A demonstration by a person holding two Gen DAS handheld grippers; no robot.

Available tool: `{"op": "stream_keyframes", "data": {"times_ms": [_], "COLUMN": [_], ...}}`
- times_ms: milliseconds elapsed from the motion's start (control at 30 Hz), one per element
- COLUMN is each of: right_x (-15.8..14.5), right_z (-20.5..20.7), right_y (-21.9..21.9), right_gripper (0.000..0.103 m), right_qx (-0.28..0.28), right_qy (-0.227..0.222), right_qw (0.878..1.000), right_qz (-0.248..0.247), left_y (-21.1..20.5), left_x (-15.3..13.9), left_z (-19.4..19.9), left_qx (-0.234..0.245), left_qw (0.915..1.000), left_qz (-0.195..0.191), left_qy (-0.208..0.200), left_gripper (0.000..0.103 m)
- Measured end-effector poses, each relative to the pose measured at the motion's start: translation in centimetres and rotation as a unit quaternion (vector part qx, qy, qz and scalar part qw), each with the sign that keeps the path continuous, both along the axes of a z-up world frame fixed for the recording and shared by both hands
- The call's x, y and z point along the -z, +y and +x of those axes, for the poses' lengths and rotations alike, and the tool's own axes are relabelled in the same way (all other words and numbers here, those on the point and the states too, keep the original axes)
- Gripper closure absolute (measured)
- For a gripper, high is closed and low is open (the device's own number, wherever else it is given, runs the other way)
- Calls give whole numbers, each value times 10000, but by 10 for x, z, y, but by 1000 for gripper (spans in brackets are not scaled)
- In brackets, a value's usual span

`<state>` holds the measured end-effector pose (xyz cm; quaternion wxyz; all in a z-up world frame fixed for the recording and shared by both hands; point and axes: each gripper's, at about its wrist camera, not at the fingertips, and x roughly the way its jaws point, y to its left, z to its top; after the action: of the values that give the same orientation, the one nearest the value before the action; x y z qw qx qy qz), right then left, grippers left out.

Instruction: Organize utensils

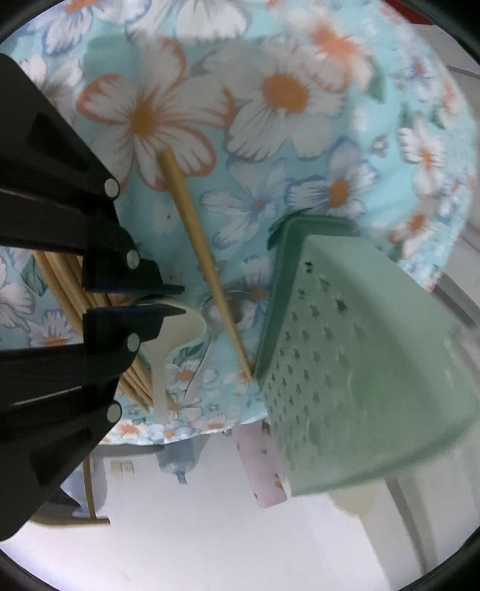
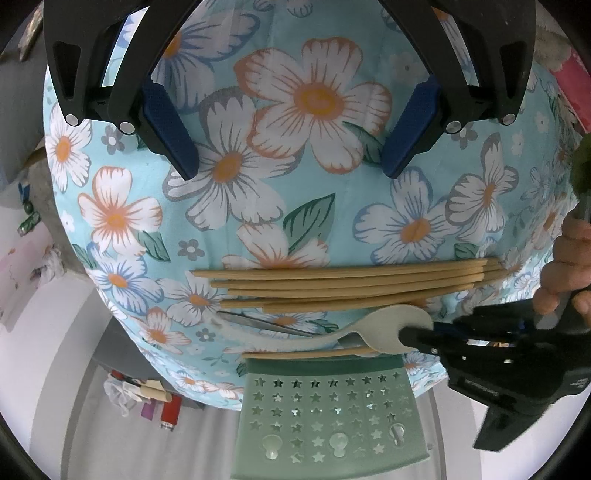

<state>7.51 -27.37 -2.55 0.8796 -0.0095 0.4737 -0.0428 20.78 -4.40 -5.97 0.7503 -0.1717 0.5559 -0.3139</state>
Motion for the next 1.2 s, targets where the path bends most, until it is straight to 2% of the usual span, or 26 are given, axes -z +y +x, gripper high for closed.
{"op": "stream_keyframes", "data": {"times_ms": [200,367,567,767,867,1000,1100,1167,1200], "right_x": [-1,0,0,-4,-8,-30,-45,-52,-54], "right_z": [-1,-2,-5,-5,-9,-15,-9,4,10], "right_y": [-1,-2,-1,-4,-6,-12,-19,-23,-24], "right_gripper": [8,8,8,8,9,20,34,48,51], "right_qx": [35,54,40,60,20,-32,-105,-153,-182], "right_qy": [-36,-126,-222,-129,-189,-635,-932,-974,-965], "right_qw": [10000,9999,9997,9997,9994,9972,9939,9930,9928], "right_qz": [28,78,78,182,297,403,576,650,687], "left_y": [8,22,41,58,72,87,97,103,106], "left_x": [-29,-58,-76,-86,-85,-84,-87,-88,-89], "left_z": [-24,-42,-50,-60,-61,-63,-66,-68,-69], "left_qx": [12,-120,-434,-797,-1000,-1262,-1486,-1613,-1674], "left_qw": [9966,9882,9789,9648,9605,9549,9486,9451,9430], "left_qz": [220,277,255,472,588,681,759,747,743], "left_qy": [-792,-1499,-1981,-2462,-2531,-2602,-2688,-2742,-2779], "left_gripper": [99,99,99,99,99,99,99,99,99]}}
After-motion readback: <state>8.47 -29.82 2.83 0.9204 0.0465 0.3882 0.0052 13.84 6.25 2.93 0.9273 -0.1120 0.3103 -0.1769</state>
